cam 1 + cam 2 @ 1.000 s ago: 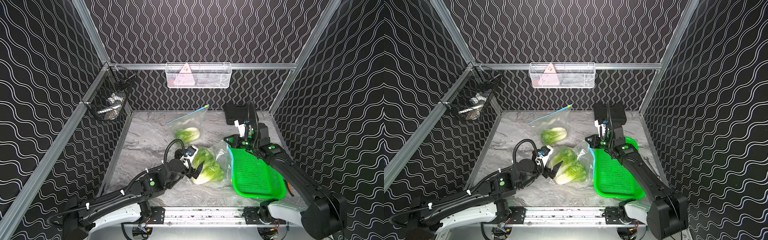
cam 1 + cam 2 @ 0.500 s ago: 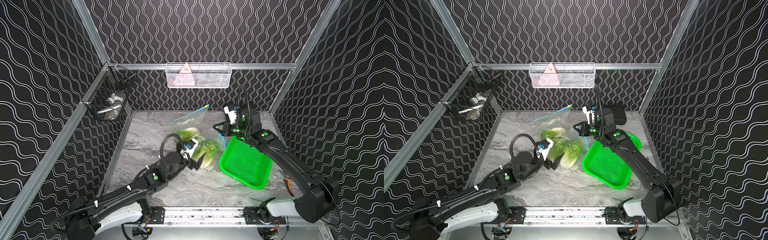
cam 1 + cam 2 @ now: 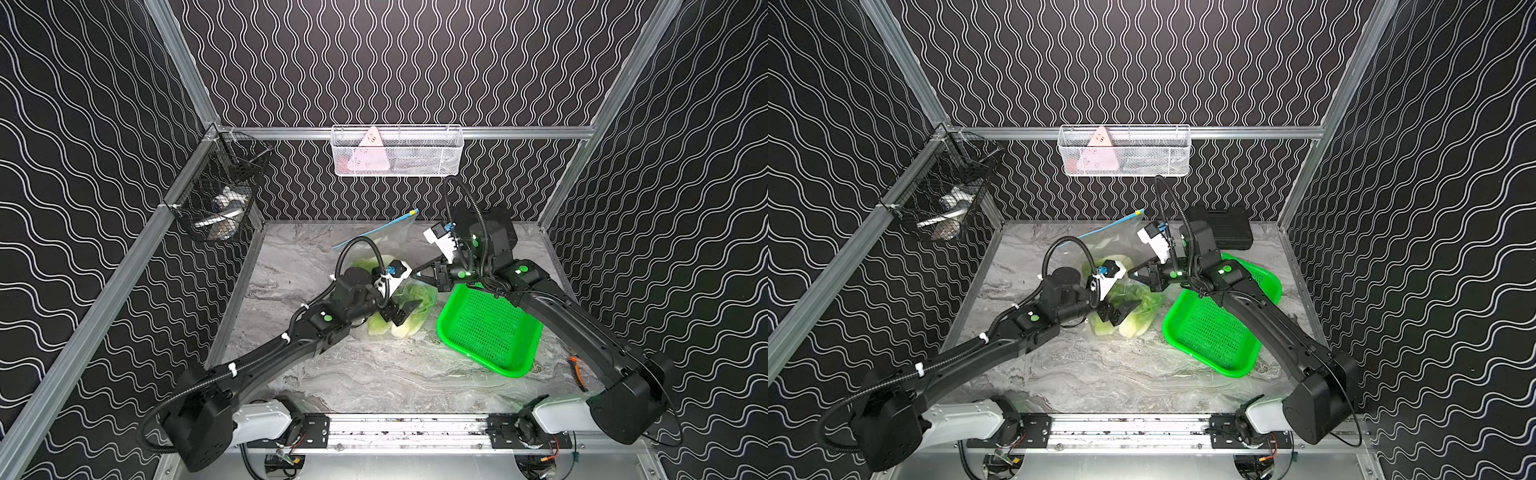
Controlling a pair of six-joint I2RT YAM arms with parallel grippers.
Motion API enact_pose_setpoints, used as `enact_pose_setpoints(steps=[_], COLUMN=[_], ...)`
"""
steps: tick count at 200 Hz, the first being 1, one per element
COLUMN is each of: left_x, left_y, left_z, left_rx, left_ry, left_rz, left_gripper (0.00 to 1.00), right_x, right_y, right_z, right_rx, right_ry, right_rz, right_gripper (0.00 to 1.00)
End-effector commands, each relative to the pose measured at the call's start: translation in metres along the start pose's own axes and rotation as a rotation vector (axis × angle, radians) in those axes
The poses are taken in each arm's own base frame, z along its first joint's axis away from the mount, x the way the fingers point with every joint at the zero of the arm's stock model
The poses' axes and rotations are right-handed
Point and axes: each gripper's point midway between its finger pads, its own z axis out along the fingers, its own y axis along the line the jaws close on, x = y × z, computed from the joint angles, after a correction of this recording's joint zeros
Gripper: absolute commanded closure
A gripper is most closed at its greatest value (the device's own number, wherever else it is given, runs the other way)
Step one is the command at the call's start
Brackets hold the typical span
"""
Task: Open the zip-top bag and take out the chinese cabbages
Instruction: Pick up the zipper food storage bag at the center of the board.
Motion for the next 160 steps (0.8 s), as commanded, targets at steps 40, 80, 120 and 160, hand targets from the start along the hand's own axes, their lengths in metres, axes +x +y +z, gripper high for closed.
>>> enact_pose_setpoints(steps=[40, 80, 120, 160], left_x=[-0.014, -0.010, 0.004, 0.004], left_y=[-0.002, 0.008, 0.005, -0.008], left_z=[0.010, 0.005, -0.002, 0.000], left_rx=[0.138, 0.057, 0.031, 0.063], left_ry=[-0.118, -0.169, -0.162, -0.147], left_rz=[-0.030, -0.056, -0.028, 0.009], left_gripper=[0.98, 1.00, 1.00, 1.00], right_x=[-0.018, -0.038, 0.004, 0.019], right_y=[0.006, -0.036, -0.098, -0.131], right_z=[-0.012, -0.063, -0.113, -0.068], right_rx=[0.026, 0.380, 0.671, 0.602], right_ry=[-0.097, -0.362, -0.533, -0.403], right_rz=[0.119, 0.352, 0.683, 0.865], right_gripper=[0.87, 0.14, 0.11, 0.18])
